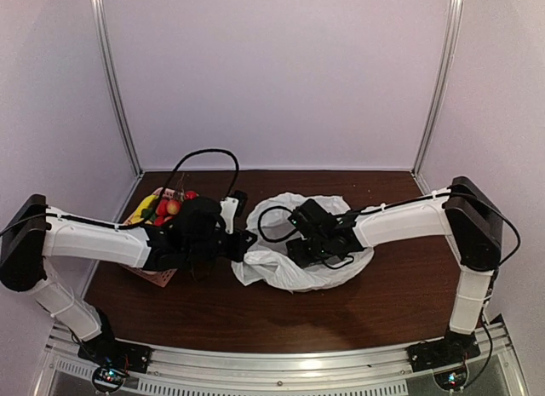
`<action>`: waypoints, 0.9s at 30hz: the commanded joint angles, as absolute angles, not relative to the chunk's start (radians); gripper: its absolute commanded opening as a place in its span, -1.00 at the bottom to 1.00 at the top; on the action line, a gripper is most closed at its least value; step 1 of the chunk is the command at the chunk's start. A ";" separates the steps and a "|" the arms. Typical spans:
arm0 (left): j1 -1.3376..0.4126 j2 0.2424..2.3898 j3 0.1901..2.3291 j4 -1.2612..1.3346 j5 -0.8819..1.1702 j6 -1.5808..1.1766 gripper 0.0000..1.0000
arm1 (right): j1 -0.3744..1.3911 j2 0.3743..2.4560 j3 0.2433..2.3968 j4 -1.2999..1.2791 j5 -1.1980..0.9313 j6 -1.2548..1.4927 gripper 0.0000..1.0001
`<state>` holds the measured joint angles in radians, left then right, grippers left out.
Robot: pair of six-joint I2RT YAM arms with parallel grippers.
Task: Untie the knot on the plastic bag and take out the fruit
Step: Pick up the fake fruit from the takeout bag.
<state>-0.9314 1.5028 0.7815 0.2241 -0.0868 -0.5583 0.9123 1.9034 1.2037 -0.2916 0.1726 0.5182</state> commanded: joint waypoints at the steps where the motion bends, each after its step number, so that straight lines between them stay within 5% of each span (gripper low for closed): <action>1: -0.936 1.551 0.858 0.196 -0.101 -0.548 -1.00 | 0.908 1.771 1.163 -0.240 0.128 0.480 -0.03; 12: -0.935 1.694 1.051 0.141 -0.085 -0.543 -0.97 | 0.908 1.416 1.006 -0.175 0.019 0.432 -0.04; 20: -0.932 1.549 1.021 0.093 -0.100 -0.527 0.54 | 0.908 1.214 0.904 -0.047 -0.103 0.408 0.01; 23: -0.934 1.436 0.989 0.060 -0.094 -0.535 0.80 | 0.911 1.162 0.867 0.011 -0.155 0.381 0.03; 27: -0.933 1.330 1.024 -0.018 0.016 -0.570 0.86 | 0.919 1.129 0.865 0.046 -0.197 0.348 0.04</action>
